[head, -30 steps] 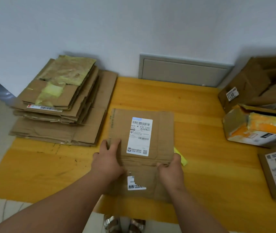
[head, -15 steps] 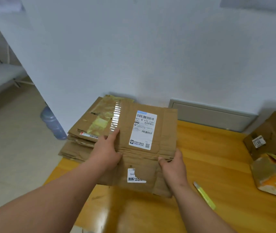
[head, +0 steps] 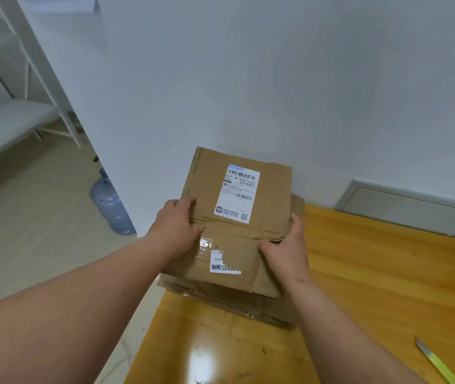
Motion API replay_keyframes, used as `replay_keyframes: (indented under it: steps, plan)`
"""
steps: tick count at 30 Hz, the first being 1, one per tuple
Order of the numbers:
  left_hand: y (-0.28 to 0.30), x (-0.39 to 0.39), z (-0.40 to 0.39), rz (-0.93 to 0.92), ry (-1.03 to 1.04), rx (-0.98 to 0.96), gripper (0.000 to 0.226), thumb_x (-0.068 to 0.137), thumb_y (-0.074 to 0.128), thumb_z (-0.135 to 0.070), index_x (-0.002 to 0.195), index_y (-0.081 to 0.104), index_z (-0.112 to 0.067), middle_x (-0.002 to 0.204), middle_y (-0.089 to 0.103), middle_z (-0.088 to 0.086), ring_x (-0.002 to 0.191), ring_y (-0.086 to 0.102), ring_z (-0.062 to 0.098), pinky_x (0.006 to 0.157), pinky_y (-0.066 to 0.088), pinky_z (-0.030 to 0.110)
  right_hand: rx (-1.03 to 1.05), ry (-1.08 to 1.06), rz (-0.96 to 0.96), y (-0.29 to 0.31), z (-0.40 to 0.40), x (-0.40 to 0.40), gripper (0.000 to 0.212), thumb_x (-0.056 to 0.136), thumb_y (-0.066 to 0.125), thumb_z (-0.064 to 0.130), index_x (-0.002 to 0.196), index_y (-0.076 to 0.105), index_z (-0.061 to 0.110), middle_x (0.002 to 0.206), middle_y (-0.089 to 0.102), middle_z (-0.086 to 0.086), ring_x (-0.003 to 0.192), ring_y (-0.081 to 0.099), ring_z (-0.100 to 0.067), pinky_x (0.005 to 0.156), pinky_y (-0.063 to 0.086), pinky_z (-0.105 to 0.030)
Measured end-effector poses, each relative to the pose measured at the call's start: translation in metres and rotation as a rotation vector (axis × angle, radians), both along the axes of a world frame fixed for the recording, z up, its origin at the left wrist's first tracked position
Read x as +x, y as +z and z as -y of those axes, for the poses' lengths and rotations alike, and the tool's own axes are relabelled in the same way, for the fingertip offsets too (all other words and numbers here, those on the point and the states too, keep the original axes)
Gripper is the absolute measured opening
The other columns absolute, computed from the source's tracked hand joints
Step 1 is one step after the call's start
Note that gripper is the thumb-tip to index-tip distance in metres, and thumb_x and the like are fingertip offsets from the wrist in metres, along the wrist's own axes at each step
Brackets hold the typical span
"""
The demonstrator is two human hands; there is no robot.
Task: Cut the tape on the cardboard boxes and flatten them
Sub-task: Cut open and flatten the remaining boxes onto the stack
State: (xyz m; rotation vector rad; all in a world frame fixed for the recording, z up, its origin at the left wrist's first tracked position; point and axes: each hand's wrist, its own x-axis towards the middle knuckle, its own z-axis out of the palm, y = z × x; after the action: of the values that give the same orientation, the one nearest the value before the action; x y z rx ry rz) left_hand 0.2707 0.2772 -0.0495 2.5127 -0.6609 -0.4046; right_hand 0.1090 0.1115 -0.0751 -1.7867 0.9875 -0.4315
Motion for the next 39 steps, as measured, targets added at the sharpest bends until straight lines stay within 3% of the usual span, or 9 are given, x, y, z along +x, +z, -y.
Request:
replay_keyframes:
  steps: [6, 11, 13, 16, 20, 22, 25, 32, 39]
  plan:
    - [-0.003, 0.039, 0.019, -0.053, -0.115, -0.030, 0.087, 0.077, 0.078, -0.032, 0.150, 0.031, -0.022, 0.147, 0.039, 0.008, 0.132, 0.043, 0.028, 0.110, 0.039, 0.044, -0.094, -0.034, -0.105, -0.008, 0.018, 0.038, 0.083, 0.077, 0.074, 0.026, 0.148, 0.032, 0.019, 0.140, 0.045, -0.006, 0.120, 0.047, -0.018, 0.093, 0.032, -0.025]
    - [-0.017, 0.061, 0.044, -0.067, -0.132, 0.017, 0.086, 0.079, 0.078, -0.037, 0.151, 0.032, -0.028, 0.165, 0.002, 0.002, 0.145, 0.029, 0.029, 0.113, 0.030, 0.038, -0.136, -0.048, -0.230, -0.026, 0.040, 0.060, 0.079, 0.083, 0.069, 0.040, 0.150, 0.030, 0.021, 0.135, 0.039, -0.008, 0.126, 0.044, -0.029, 0.099, 0.034, -0.033]
    - [-0.026, 0.065, 0.054, -0.077, -0.178, 0.061, 0.088, 0.080, 0.077, -0.040, 0.152, 0.029, -0.029, 0.165, -0.005, 0.000, 0.146, 0.028, 0.028, 0.114, 0.029, 0.037, -0.237, -0.041, -0.386, -0.034, 0.046, 0.064, 0.076, 0.084, 0.061, 0.050, 0.148, 0.030, 0.023, 0.137, 0.040, -0.010, 0.127, 0.042, -0.032, 0.103, 0.035, -0.039]
    - [-0.042, 0.066, 0.066, -0.105, -0.281, 0.219, 0.100, 0.076, 0.075, -0.056, 0.155, 0.019, -0.033, 0.164, -0.012, -0.004, 0.149, 0.019, 0.029, 0.118, 0.026, 0.041, -0.480, 0.054, -0.675, -0.045, 0.048, 0.065, 0.074, 0.083, 0.050, 0.060, 0.146, 0.032, 0.026, 0.158, 0.021, -0.010, 0.138, 0.027, -0.034, 0.109, 0.025, -0.049]
    - [-0.066, 0.062, 0.077, 0.133, -0.456, 0.492, 0.112, 0.072, 0.054, -0.082, 0.156, -0.002, -0.035, 0.163, -0.022, -0.008, 0.150, -0.017, 0.026, 0.121, 0.002, 0.053, -0.647, 0.274, -0.551, -0.059, 0.045, 0.065, 0.083, 0.078, 0.039, 0.072, 0.150, 0.019, 0.035, 0.165, -0.006, 0.000, 0.149, 0.001, -0.024, 0.115, 0.001, -0.052]
    - [-0.075, 0.061, 0.080, 0.202, -0.534, 0.549, 0.108, 0.077, 0.044, -0.083, 0.157, -0.006, -0.030, 0.163, -0.021, -0.006, 0.150, -0.018, 0.024, 0.120, -0.006, 0.053, -0.661, 0.458, -0.615, -0.068, 0.045, 0.066, 0.090, 0.077, 0.027, 0.081, 0.154, 0.010, 0.037, 0.165, -0.008, 0.001, 0.151, -0.007, -0.021, 0.118, -0.008, -0.053]
    - [-0.087, 0.055, 0.084, 0.106, -0.563, 0.625, 0.102, 0.086, 0.037, -0.078, 0.155, -0.016, -0.025, 0.163, -0.023, -0.006, 0.151, -0.016, 0.020, 0.120, -0.007, 0.052, -0.610, 0.588, -0.754, -0.083, 0.044, 0.061, 0.099, 0.074, 0.014, 0.089, 0.155, -0.004, 0.036, 0.163, -0.019, 0.000, 0.149, -0.020, -0.022, 0.116, -0.014, -0.058]
    - [-0.084, 0.046, 0.080, 0.124, -0.529, 0.617, 0.095, 0.091, 0.038, -0.070, 0.156, -0.014, -0.022, 0.164, -0.020, -0.004, 0.152, -0.011, 0.022, 0.119, -0.005, 0.053, -0.662, 0.438, -0.742, -0.084, 0.025, 0.060, 0.093, 0.081, 0.026, 0.085, 0.155, 0.002, 0.035, 0.165, -0.013, 0.002, 0.151, -0.015, -0.021, 0.112, -0.021, -0.059]
    - [-0.038, 0.012, 0.084, 0.365, -0.560, 0.323, 0.064, 0.098, 0.035, -0.046, 0.156, 0.012, -0.030, 0.166, 0.003, -0.006, 0.152, 0.002, 0.021, 0.117, -0.003, 0.058, -0.628, 0.094, -0.450, -0.041, -0.001, 0.004, 0.059, 0.094, 0.042, 0.048, 0.149, 0.030, 0.031, 0.164, 0.013, 0.003, 0.151, 0.004, -0.016, 0.115, -0.007, -0.051]
